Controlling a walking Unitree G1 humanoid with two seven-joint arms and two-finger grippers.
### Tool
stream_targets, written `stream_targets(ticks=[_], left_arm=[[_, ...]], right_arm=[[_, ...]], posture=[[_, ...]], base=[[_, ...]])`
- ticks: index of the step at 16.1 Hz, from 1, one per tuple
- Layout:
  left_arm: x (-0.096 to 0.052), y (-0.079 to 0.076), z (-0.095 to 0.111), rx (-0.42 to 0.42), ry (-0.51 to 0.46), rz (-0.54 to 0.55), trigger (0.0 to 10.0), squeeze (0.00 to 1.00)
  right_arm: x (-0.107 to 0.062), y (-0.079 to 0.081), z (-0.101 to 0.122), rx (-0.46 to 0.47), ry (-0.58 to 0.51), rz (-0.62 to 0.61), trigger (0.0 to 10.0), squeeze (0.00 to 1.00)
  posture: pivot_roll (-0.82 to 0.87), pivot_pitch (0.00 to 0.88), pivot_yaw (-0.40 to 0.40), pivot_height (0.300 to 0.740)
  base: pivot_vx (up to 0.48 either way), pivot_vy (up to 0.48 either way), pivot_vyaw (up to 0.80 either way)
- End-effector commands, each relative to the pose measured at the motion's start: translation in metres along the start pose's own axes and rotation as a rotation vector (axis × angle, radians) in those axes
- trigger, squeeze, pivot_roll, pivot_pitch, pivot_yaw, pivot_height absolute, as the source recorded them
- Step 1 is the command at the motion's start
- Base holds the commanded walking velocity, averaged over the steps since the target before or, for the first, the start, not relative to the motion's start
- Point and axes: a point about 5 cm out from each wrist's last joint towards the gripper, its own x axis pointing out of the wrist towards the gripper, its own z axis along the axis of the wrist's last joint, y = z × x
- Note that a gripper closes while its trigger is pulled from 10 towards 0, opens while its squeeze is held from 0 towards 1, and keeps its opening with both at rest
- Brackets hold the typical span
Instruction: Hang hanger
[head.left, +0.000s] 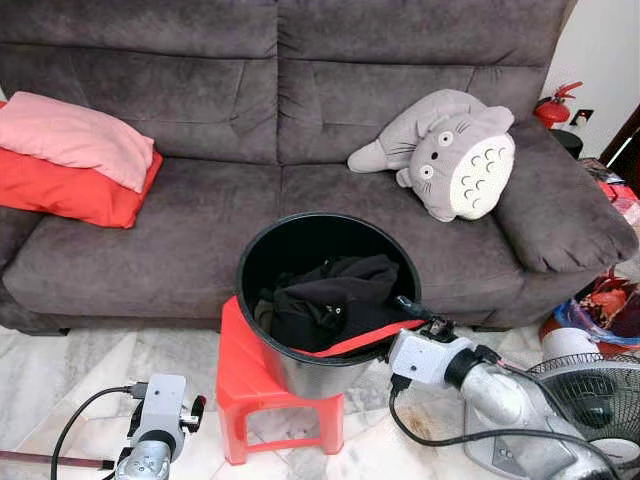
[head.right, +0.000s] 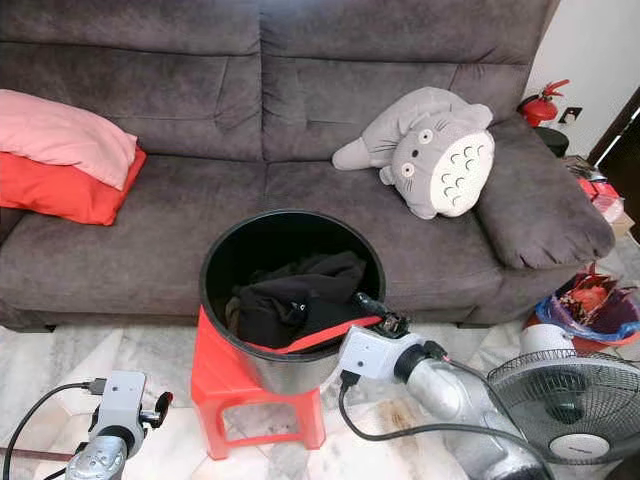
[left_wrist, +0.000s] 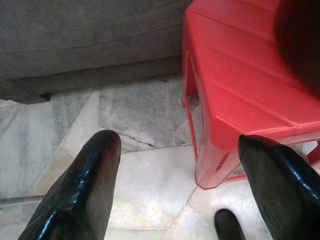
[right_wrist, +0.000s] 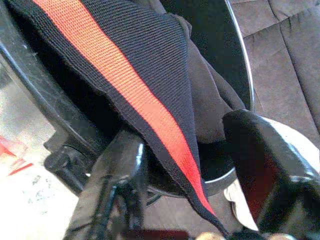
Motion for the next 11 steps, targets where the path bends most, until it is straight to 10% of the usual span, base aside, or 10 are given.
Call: stream_targets(ticks=[1,11], left_arm=[[-0.002,0.0,-0.004,0.001,0.017,0.0,10.0,0.0],[-0.002,0.004,-0.005,0.006,0.022,0.013,10.0,0.0]], right_arm=[[-0.002,0.003,-0.01,-0.003,0.045,0.033,0.0,0.0],[0.011,-0.008,-0.009,-0.029,0.031,0.045,0.0,0.0]], posture=[[-0.07,0.159,-0.007,0.74],[-0.06,0.166,-0.007,0.74]], base=[[0.0,0.0,0.0],[0.0,0.0,0.0]])
